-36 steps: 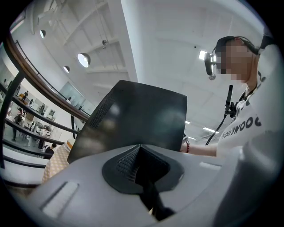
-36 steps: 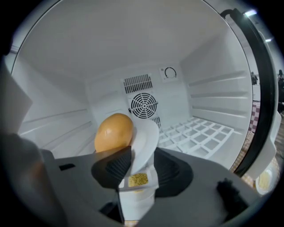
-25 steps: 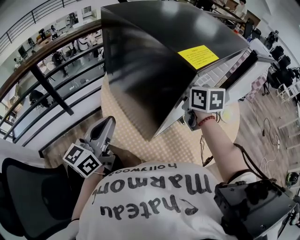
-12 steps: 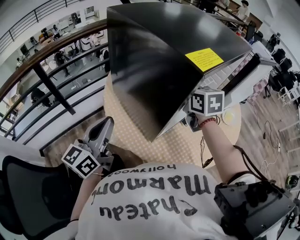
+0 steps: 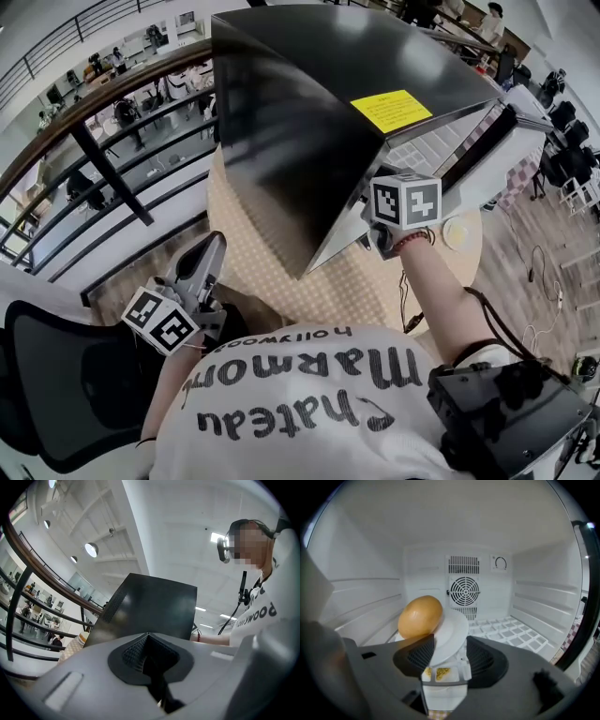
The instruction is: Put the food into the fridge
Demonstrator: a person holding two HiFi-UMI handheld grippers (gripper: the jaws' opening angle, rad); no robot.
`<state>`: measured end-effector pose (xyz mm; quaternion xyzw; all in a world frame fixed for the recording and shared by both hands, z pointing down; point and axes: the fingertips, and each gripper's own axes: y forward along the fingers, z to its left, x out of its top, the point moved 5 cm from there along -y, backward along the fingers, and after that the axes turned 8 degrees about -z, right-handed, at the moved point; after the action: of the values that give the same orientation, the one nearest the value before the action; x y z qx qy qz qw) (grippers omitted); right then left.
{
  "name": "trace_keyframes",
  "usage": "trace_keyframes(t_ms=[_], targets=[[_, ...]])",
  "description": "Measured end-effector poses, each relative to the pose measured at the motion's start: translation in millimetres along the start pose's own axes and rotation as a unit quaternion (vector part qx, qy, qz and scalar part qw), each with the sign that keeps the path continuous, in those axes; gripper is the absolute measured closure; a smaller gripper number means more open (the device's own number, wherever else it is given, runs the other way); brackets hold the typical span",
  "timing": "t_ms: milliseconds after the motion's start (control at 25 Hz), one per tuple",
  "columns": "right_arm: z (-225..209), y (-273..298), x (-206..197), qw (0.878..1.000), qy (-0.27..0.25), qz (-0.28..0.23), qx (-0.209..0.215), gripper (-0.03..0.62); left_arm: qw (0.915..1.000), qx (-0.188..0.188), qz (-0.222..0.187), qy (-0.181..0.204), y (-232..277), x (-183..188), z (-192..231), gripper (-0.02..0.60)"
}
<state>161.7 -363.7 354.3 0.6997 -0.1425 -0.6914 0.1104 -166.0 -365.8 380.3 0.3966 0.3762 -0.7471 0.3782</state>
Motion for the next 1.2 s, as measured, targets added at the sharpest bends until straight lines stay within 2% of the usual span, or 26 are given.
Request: trace_keyframes(t_ms=[80, 240, 640, 920, 960, 1040, 1200], targets=[[0, -2, -1, 1.000, -0.015, 0.007, -0.001, 0.368, 1.0000, 0.004, -0.004, 0.003, -3, 1, -6, 0.574], [5, -2, 1, 0.996, -0.092, 0.014, -0.010, 0.365, 0.9997, 0.020, -0.013, 0.011, -14, 6, -12, 0.574], [8, -13, 6, 0.996, -0.090, 0.006, 0.004, 0.365, 0.9971, 0.057, -0.036, 0.036, -49, 19, -42, 0.574], [15, -44, 18, 0.996, -0.078, -0.045, 0.022, 0.367, 0.9945, 0.079, -0.043, 0.053, -72, 24, -77, 0.574], [17, -50, 15, 0.996, -0.077, -0.045, 0.025, 0.387, 0.9941, 0.083, -0.045, 0.054, -75, 23, -83, 0.574], [17, -67, 5, 0.995, -0.076, -0.052, 0.029, 0.560, 0.9936, 0.089, -0.047, 0.052, -81, 15, -98, 0.574], [10, -110, -21, 0.995, -0.053, -0.076, 0.044, 0.565, 0.9941, 0.084, -0.042, 0.054, -80, -13, -140, 0.574]])
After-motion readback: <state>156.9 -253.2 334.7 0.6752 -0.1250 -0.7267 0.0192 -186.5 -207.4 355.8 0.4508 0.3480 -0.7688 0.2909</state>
